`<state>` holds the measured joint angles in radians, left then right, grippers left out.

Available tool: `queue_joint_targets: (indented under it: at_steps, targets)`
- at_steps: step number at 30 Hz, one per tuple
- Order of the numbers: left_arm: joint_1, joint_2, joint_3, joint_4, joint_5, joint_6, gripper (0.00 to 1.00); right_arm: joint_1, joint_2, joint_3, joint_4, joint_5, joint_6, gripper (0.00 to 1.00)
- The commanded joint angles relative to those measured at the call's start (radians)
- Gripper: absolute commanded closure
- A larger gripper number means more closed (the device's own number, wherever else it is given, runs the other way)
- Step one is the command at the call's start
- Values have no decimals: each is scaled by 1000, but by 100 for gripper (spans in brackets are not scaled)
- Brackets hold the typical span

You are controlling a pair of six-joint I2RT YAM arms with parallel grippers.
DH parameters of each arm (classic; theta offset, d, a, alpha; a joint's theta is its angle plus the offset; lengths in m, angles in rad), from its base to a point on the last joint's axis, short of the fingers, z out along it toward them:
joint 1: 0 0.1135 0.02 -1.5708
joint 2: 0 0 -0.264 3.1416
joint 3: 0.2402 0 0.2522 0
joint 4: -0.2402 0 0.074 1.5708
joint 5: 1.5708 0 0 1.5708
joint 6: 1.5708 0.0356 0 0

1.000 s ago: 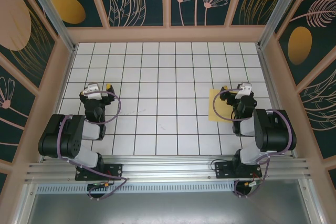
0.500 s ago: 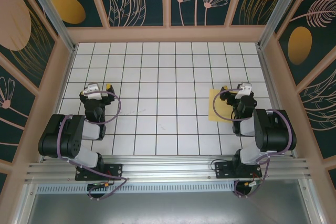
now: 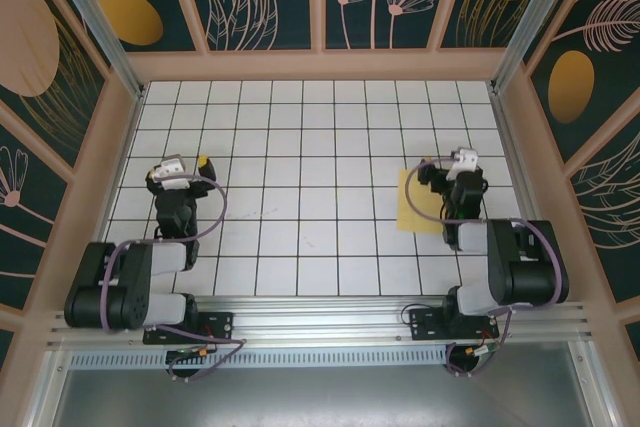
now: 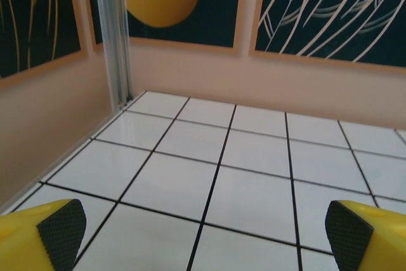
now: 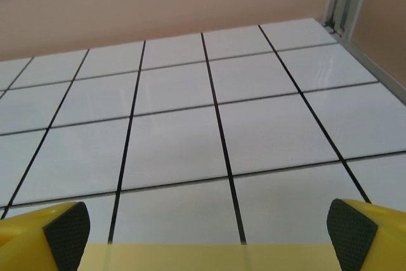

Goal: Fold a paper plane with a square sheet of paper (pick it up from the middle)

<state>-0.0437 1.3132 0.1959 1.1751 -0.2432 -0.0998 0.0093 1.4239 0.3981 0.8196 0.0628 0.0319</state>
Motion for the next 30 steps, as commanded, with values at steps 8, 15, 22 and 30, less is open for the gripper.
queue_joint_targets:
  at_steps: [8,15,22,30]
  targets:
    - [9,-385,188,-717,-37,-422,1,15,-16,403,-907,-276,405,1]
    - [8,-433,175,-754,312,-556,2,130,112,419,-996,-269,453,12]
    - [8,-365,138,-716,540,-689,2,175,162,385,-1014,-151,562,18]
    - [-17,-313,75,-717,596,-698,2,264,203,326,-986,-203,639,19]
